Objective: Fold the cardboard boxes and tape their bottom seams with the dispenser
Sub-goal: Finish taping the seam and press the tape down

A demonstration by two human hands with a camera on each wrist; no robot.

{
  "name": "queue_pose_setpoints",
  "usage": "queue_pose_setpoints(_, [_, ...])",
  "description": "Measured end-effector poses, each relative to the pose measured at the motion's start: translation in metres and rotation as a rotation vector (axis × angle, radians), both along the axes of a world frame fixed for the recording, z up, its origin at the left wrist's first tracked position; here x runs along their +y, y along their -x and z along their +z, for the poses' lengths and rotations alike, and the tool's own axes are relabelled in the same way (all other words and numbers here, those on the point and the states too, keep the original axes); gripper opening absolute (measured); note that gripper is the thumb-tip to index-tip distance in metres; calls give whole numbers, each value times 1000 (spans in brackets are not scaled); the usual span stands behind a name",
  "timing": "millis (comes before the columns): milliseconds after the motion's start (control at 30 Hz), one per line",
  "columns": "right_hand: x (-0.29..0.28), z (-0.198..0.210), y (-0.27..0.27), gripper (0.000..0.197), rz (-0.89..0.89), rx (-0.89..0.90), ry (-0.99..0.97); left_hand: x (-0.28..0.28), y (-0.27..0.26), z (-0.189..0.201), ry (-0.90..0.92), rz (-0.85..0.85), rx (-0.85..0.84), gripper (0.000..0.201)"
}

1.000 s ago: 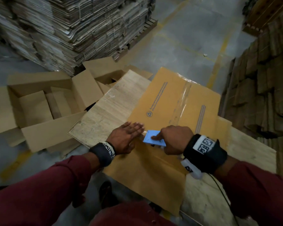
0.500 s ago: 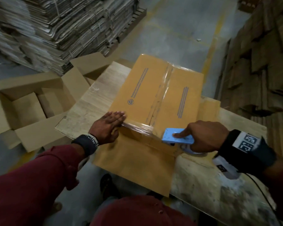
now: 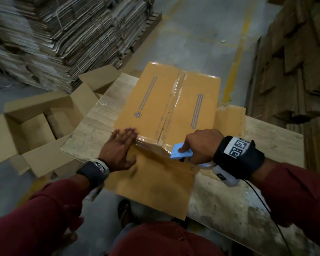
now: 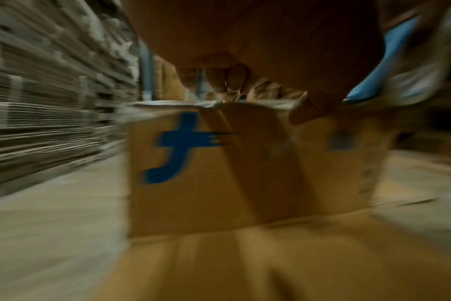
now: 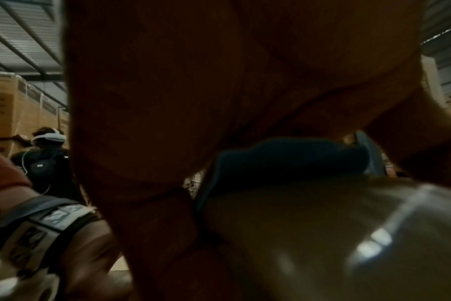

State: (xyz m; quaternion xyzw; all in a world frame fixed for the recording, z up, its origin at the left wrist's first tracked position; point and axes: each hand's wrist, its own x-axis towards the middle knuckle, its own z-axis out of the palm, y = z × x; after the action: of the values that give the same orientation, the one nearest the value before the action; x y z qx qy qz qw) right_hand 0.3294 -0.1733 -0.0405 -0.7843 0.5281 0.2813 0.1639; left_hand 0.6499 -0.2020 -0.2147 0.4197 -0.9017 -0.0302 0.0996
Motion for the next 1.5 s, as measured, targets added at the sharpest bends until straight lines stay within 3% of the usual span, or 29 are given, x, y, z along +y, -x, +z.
queue_pose_setpoints(133, [0, 1, 0, 53, 24, -17, -8, 41, 89, -1, 19, -160, 45, 91])
queue_pose_setpoints(233, [3, 3, 0, 52, 55, -14, -8, 47, 127, -12, -23, -103, -26, 94])
queue_pose_setpoints(533, [15, 8, 21, 55, 129, 27, 42, 38, 122, -20, -5, -85, -46, 88])
queue_pose_setpoints(1067, [49, 10, 122, 59, -72, 97, -32, 42, 131, -18, 4, -71, -19, 92])
queue_pose_setpoints(1200, [54, -3, 116, 63, -71, 74, -44, 42, 132, -16, 14, -71, -5, 94])
queue_pose_setpoints(1367, [55, -6, 115, 59, -91, 43, -48, 57, 152, -2, 21, -19, -103, 97])
queue_pose_setpoints(1500, [50, -4, 111, 53, -84, -4, -27, 74, 202, 2, -16, -214, -73, 88])
